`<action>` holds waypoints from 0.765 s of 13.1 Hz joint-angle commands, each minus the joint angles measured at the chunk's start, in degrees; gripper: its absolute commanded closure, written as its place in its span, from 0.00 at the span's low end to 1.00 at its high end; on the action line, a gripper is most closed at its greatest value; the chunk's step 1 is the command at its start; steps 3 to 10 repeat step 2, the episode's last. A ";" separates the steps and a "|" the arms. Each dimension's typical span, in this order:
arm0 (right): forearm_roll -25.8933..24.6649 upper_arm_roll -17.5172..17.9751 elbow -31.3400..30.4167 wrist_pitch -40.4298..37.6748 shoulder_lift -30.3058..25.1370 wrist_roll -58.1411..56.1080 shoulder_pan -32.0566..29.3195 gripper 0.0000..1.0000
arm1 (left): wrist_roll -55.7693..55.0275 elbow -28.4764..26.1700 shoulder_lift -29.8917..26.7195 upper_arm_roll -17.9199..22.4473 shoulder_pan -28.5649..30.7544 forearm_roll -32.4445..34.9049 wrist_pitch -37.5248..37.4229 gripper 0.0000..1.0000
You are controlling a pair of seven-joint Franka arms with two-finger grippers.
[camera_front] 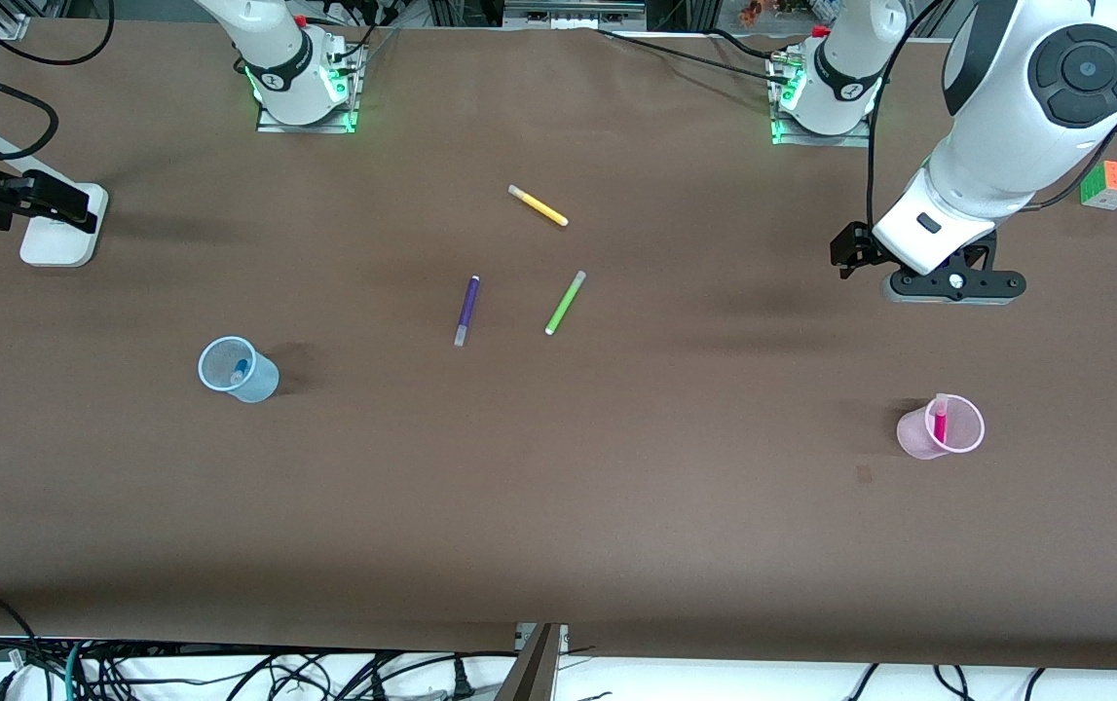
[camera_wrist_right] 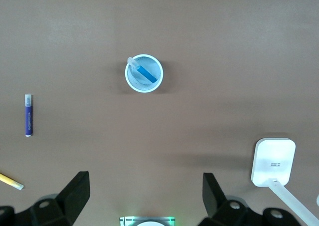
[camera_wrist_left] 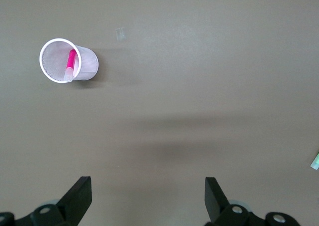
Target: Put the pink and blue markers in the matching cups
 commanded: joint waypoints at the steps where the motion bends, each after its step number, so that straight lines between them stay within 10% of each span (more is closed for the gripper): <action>1: -1.10 0.49 1.42 -0.64 0.60 -0.38 -0.21 0.00 | 1.41 0.83 0.18 0.01 0.33 0.09 -1.02 0.00; 10: -1.10 0.49 1.42 -0.64 0.60 -0.38 -0.21 0.00 | 1.41 0.83 0.18 0.02 0.33 0.09 -1.11 0.00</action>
